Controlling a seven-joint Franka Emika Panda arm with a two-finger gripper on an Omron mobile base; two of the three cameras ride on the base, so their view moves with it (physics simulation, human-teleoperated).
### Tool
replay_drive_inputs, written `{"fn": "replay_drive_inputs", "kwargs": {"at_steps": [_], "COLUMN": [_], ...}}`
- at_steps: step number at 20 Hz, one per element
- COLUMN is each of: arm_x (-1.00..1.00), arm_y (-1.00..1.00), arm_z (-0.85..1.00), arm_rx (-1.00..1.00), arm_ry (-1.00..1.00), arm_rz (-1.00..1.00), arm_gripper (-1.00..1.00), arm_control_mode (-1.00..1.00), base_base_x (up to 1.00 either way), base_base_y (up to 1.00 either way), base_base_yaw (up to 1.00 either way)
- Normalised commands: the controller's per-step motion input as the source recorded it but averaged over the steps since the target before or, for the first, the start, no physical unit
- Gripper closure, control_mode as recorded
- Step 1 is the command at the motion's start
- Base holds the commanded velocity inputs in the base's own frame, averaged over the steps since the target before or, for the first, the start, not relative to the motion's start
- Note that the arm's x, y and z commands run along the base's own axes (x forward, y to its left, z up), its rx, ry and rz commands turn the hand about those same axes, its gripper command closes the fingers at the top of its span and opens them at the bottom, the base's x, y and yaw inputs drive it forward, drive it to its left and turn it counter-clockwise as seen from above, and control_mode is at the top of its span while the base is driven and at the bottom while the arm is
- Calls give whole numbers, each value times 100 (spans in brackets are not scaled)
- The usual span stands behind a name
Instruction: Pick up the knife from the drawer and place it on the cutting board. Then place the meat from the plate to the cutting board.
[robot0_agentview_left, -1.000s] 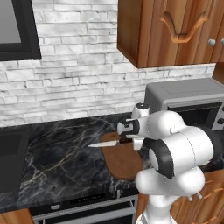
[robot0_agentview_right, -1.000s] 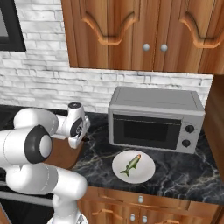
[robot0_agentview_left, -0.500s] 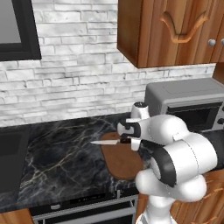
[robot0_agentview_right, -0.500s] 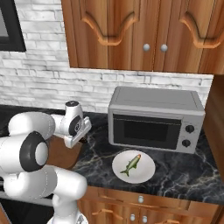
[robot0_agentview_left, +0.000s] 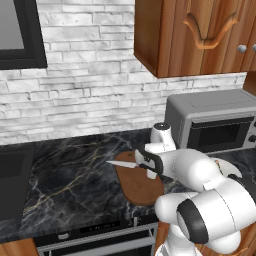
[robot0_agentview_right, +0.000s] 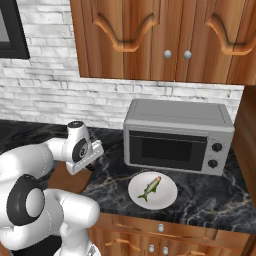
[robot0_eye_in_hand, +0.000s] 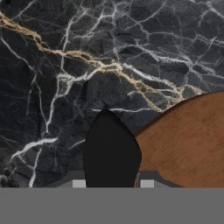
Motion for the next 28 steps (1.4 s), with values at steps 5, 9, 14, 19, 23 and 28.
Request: {"fn": "replay_drive_inputs", "kwargs": {"at_steps": [5, 9, 14, 19, 23, 28], "arm_x": [0, -1, -8, -2, -23, -44], "arm_y": [6, 7, 35, 43, 1, 0], "arm_z": [-8, -24, -52, -48, 6, 50], "arm_rx": [5, 9, 3, 0, 0, 0], "arm_ry": [0, 0, 4, 0, -8, -10], "arm_rz": [-20, -21, -19, -18, -9, -6], "arm_gripper": [100, 100, 100, -100, -100, -100], "arm_control_mode": [-100, -100, -100, -100, -100, -100], "base_base_x": [0, 0, 0, 0, 0, 0], "base_base_y": [0, 0, 0, 0, 0, 0], "base_base_yaw": [0, 0, 0, 0, 0, 0]}}
